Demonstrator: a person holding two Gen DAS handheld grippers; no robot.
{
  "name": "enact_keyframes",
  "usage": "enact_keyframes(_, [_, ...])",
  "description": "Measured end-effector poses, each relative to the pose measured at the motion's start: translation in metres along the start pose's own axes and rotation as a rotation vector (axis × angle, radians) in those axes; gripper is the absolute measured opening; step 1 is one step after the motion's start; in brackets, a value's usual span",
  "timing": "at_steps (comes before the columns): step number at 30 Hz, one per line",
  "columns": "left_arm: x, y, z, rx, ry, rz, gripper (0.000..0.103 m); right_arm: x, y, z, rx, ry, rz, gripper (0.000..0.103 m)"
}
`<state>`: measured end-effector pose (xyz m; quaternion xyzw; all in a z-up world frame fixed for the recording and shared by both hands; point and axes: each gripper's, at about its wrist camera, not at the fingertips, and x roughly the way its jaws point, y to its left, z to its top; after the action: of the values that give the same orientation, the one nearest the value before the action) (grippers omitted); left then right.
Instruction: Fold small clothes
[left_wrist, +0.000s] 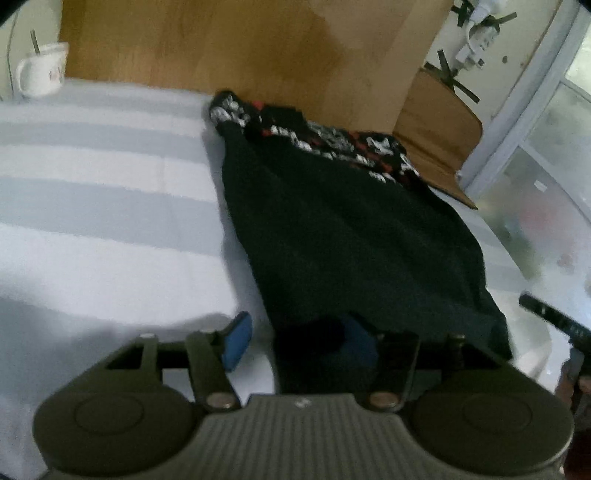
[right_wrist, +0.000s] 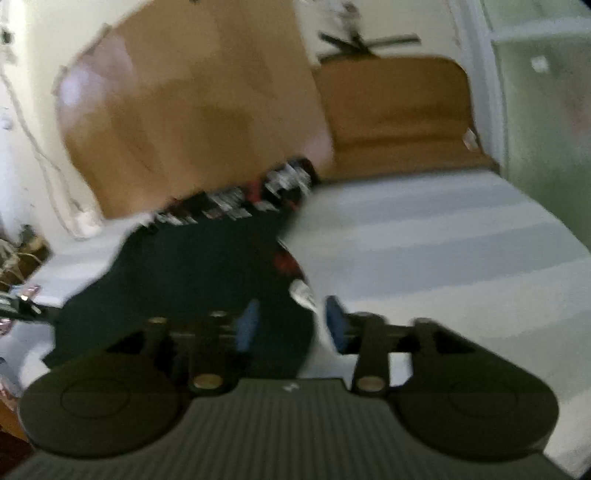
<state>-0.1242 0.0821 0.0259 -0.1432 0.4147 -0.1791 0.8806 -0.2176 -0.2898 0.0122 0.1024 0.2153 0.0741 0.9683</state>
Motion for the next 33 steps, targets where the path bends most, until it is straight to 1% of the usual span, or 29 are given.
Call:
enact_keyframes(2, [0.008, -0.003, -0.004, 0.008, 0.019, -0.014, 0.059, 0.012, 0.008, 0.002, -0.042, 0.009, 0.003, 0.051])
enact_keyframes(3, [0.009, -0.007, -0.006, 0.023, 0.008, -0.011, 0.062, 0.021, 0.009, 0.003, -0.046, 0.018, 0.007, 0.051])
enact_keyframes(5, [0.011, -0.017, -0.011, 0.046, -0.001, -0.012, 0.061, 0.044, 0.011, 0.001, -0.057, 0.047, 0.014, 0.051])
enact_keyframes(6, [0.013, -0.020, -0.013, 0.059, -0.011, -0.009, 0.051, 0.053, 0.012, -0.003, -0.059, 0.077, 0.011, 0.046])
enact_keyframes(7, [0.015, -0.024, -0.015, 0.078, -0.021, -0.001, 0.019, 0.066, 0.010, -0.005, -0.046, 0.123, 0.018, 0.029])
enact_keyframes(8, [0.019, -0.024, -0.015, 0.086, -0.008, 0.005, 0.015, 0.074, 0.008, -0.006, -0.003, 0.158, 0.041, 0.011])
enact_keyframes(9, [0.018, -0.023, -0.013, 0.078, -0.010, 0.003, 0.014, 0.074, 0.006, -0.001, 0.058, 0.155, 0.078, 0.010])
enact_keyframes(10, [0.013, -0.023, -0.011, 0.083, -0.007, 0.008, 0.013, 0.067, 0.004, 0.006, 0.120, 0.143, 0.145, 0.010])
enact_keyframes(11, [0.002, -0.023, -0.008, 0.099, -0.025, 0.016, 0.013, 0.052, 0.007, 0.014, 0.177, 0.100, 0.212, 0.009])
enact_keyframes(12, [-0.013, -0.021, -0.004, 0.107, -0.047, 0.013, 0.012, 0.035, 0.006, 0.024, 0.231, 0.045, 0.278, 0.007])
enact_keyframes(13, [-0.030, -0.018, 0.001, 0.099, -0.060, -0.010, 0.012, 0.020, 0.004, 0.034, 0.269, -0.003, 0.329, 0.006])
enact_keyframes(14, [-0.048, -0.015, 0.006, 0.091, -0.077, -0.026, 0.010, 0.006, 0.000, 0.041, 0.295, -0.040, 0.355, 0.006])
enact_keyframes(15, [-0.064, -0.013, 0.009, 0.092, -0.099, -0.022, 0.009, -0.004, -0.004, 0.045, 0.312, -0.063, 0.364, 0.006])
enact_keyframes(16, [-0.077, -0.012, 0.012, 0.093, -0.117, -0.017, 0.009, -0.010, -0.008, 0.046, 0.323, -0.066, 0.361, 0.006])
enact_keyframes(17, [-0.085, -0.011, 0.013, 0.088, -0.120, -0.022, 0.010, -0.012, -0.011, 0.042, 0.324, -0.055, 0.340, 0.006])
enact_keyframes(19, [-0.084, -0.012, 0.010, 0.085, -0.086, -0.031, 0.010, -0.005, -0.016, 0.023, 0.325, 0.008, 0.270, 0.006])
enact_keyframes(21, [-0.066, -0.016, -0.001, 0.109, -0.035, 0.001, 0.011, 0.006, -0.026, -0.002, 0.341, 0.084, 0.203, 0.006])
enact_keyframes(23, [-0.043, -0.013, -0.011, 0.093, 0.038, 0.035, 0.015, 0.014, -0.025, -0.022, 0.286, 0.136, 0.089, 0.006])
enact_keyframes(24, [-0.035, -0.010, -0.015, 0.087, 0.063, 0.051, 0.016, 0.015, -0.024, -0.030, 0.269, 0.159, 0.045, 0.011])
enact_keyframes(25, [-0.030, -0.007, -0.017, 0.080, 0.080, 0.072, 0.024, 0.012, -0.031, -0.033, 0.297, 0.174, 0.066, 0.011])
enact_keyframes(26, [-0.029, -0.004, -0.019, 0.066, 0.085, 0.080, 0.029, 0.007, -0.036, -0.035, 0.353, 0.178, 0.134, 0.012])
enact_keyframes(27, [-0.032, -0.001, -0.020, 0.051, 0.076, 0.072, 0.041, 0.001, -0.040, -0.035, 0.381, 0.168, 0.195, 0.018])
enact_keyframes(28, [-0.037, 0.003, -0.019, 0.037, 0.061, 0.057, 0.048, -0.006, -0.040, -0.034, 0.376, 0.155, 0.233, 0.022])
enact_keyframes(29, [-0.042, 0.005, -0.019, 0.026, 0.045, 0.042, 0.050, -0.010, -0.038, -0.031, 0.359, 0.152, 0.253, 0.038])
enact_keyframes(30, [-0.046, 0.007, -0.018, 0.020, 0.035, 0.032, 0.053, -0.014, -0.035, -0.031, 0.345, 0.158, 0.269, 0.047])
enact_keyframes(31, [-0.048, 0.008, -0.020, 0.014, 0.031, 0.024, 0.055, -0.012, -0.033, -0.033, 0.344, 0.172, 0.285, 0.047])
enact_keyframes(33, [-0.045, 0.009, -0.021, 0.004, 0.050, 0.005, 0.056, -0.004, -0.029, -0.038, 0.352, 0.220, 0.320, 0.047])
